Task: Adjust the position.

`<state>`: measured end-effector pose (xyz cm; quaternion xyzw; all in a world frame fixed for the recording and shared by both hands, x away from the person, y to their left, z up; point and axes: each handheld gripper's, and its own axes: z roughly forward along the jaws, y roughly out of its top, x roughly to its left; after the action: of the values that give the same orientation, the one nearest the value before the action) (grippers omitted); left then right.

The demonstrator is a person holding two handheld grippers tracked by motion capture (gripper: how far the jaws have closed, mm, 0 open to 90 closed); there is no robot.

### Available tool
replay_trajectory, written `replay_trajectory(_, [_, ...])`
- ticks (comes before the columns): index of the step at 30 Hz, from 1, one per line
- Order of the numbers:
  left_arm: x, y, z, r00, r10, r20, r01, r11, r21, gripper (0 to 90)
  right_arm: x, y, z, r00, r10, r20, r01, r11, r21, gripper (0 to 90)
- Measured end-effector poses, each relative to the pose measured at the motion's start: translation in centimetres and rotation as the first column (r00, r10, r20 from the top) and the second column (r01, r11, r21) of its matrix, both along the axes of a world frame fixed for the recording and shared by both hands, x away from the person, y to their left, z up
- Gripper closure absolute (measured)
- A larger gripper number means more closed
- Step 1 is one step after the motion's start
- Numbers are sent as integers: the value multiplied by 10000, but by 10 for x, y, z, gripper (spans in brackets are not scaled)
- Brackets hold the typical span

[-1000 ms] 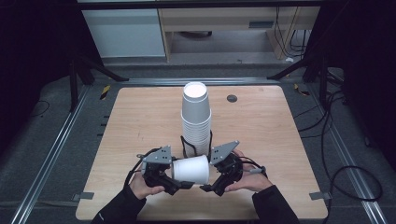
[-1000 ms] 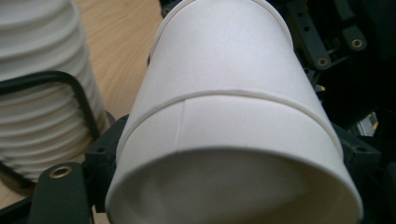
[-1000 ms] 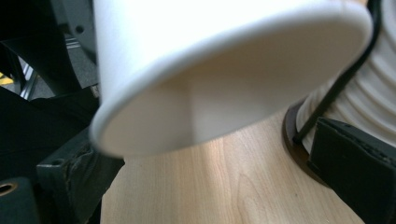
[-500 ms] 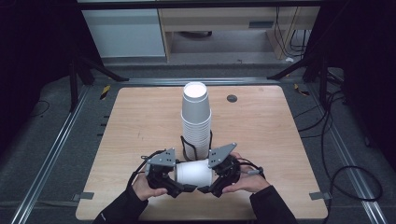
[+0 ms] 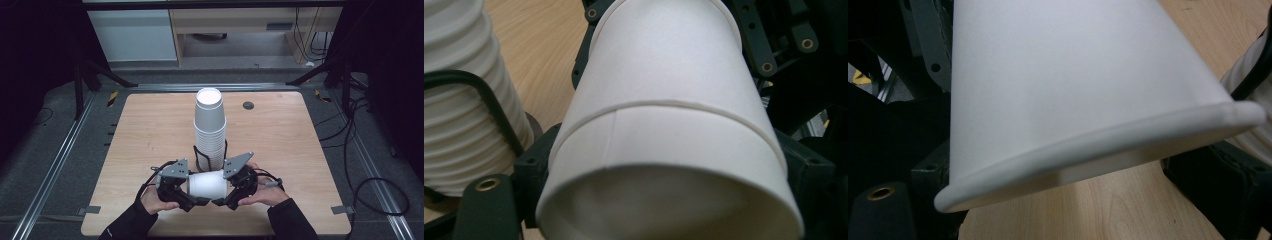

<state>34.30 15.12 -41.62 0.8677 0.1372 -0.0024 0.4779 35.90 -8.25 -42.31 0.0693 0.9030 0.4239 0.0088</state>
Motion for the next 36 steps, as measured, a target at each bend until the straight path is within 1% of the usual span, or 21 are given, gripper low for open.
replay_trajectory(2, [0,2,2,10000,27,-15,-27,10000,35,160,1,-1,1,10000,-82,47,83,9999,-130,107])
replay_trajectory(4, [1,6,5,10000,71,-26,-70,10000,57,149,2,-4,3,9998,-120,125,122,9998,-146,107])
replay_trajectory(7, [2,10,8,9995,257,161,-261,9994,242,140,4,-8,7,9994,-256,216,261,9993,-274,107])
replay_trajectory(9, [2,13,9,9990,387,245,-397,9984,412,126,6,-10,11,9988,-349,335,365,9982,-476,107])
replay_trajectory(12, [5,15,7,9981,529,323,-555,9947,867,113,10,-12,18,9974,-411,592,467,9942,-964,107])
replay_trajectory(13, [5,15,7,9981,529,323,-555,9947,867,110,10,-12,18,9974,-411,592,467,9942,-964,107])
replay_trajectory(14, [6,14,4,9978,556,366,-597,9908,1214,108,12,-12,21,9967,-393,715,479,9912,-1236,107])
replay_trajectory(15, [6,14,4,9978,556,366,-597,9908,1214,103,12,-12,21,9967,-393,715,479,9912,-1236,107])
replay_trajectory(16, [7,13,1,9976,585,362,-633,9868,1488,96,13,-10,23,9962,-338,799,450,9888,-1426,107])
replay_trajectory(17, [7,13,1,9976,585,362,-633,9868,1488,93,13,-10,23,9962,-338,799,450,9888,-1426,107])
replay_trajectory(18, [8,11,-1,9975,593,382,-650,9832,1705,92,13,-7,24,9957,-274,880,413,9862,-1601,107])
replay_trajectory(19, [8,11,-1,9975,593,382,-650,9832,1705,88,13,-7,24,9957,-274,880,413,9862,-1601,107])
replay_trajectory(20, [8,10,-2,9975,598,377,-657,9816,1792,87,13,-4,24,9960,-155,881,313,9832,-1799,107])
replay_trajectory(21, [8,9,-3,9977,571,374,-630,9812,1823,87,13,-4,24,9960,-155,881,313,9832,-1799,107])
replay_trajectory(22, [9,9,-3,9976,581,377,-642,9795,1911,86,13,1,22,9955,-107,936,298,9783,-2049,106])
replay_trajectory(25, [9,8,-4,9976,580,369,-642,9784,1965,87,14,5,19,9957,-9,924,212,9756,-2187,106])
replay_trajectory(26, [9,8,-5,9977,583,349,-642,9774,2016,86,14,10,17,9959,113,901,105,9713,-2375,106])
replay_trajectory(27, [9,8,-5,9977,583,349,-642,9774,2016,87,14,10,17,9959,113,901,105,9713,-2375,106])
replay_trajectory(28, [9,7,-5,9977,586,333,-642,9768,2045,91,13,16,14,9958,210,889,19,9681,-2505,106])
replay_trajectory(29, [9,7,-5,9977,586,333,-642,9768,2045,91,13,16,14,9958,210,889,19,9681,-2505,106])
replay_trajectory(36, [9,6,-5,9983,539,231,-576,9752,2136,108,12,32,7,9943,553,912,-269,9575,-2872,106])
